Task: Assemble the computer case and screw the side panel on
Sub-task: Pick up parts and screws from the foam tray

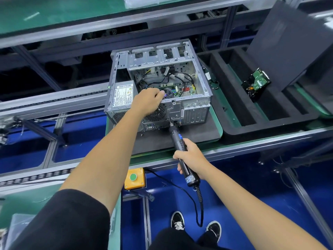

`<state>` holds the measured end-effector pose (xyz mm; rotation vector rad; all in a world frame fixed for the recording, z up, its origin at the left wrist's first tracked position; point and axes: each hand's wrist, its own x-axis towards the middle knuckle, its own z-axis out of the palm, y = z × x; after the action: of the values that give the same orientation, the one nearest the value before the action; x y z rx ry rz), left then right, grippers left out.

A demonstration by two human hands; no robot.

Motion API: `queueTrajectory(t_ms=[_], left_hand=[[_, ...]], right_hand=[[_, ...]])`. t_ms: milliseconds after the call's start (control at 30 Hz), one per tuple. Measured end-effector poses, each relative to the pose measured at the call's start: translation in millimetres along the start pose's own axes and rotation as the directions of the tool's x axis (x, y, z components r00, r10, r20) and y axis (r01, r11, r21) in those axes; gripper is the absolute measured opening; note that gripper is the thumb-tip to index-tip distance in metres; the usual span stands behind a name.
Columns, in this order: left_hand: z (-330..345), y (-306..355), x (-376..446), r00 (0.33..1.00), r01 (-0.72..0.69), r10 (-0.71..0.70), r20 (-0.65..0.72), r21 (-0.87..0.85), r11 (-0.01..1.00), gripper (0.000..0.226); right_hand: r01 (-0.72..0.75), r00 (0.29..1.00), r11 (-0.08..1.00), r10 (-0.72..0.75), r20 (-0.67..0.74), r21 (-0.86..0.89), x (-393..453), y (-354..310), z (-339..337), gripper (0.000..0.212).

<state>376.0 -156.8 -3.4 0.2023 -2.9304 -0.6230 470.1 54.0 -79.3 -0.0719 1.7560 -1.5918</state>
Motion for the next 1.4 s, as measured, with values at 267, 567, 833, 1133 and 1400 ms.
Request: queueTrajectory(t_ms=[267,567,833,1133,1400], left_hand=[[72.1,-12.6,-88.3,0.959,0.006,-0.027,-0.282,-0.075,0.997,0.034],[90.9,4.7,-62.6,0.759,0.552,-0.527,0.382,-0.807,0.210,0.034],[92.4,20.7,-62.1,0.684,0.505,-0.508,0.524,-0.842,-0.189,0.009],[85.4,22.9,-70.2,0.694,0.438,-0.486,0.531,-0.847,-0.300,0.016],[88.5,10.1,-71.0,0.731,0.505,-0.494,0.471,-0.860,-0.073,0.015]], right_hand=[[0.009,0.999,1.000,-0.008,0.035,-0.029,-2.7,-1.0,-1.7,0.039],[0.002,1.000,0.998,-0.001,0.019,-0.065,-0.4,-2.9,-1.2,0.046],[-0.008,1.000,0.994,0.012,0.029,-0.113,-3.4,1.0,-9.4,0.041],[-0.003,1.000,0.992,0.006,0.025,-0.124,-2.7,5.8,-4.4,0.047],[-0.012,0.999,0.989,0.017,0.036,-0.150,-2.2,5.2,-3.1,0.040]])
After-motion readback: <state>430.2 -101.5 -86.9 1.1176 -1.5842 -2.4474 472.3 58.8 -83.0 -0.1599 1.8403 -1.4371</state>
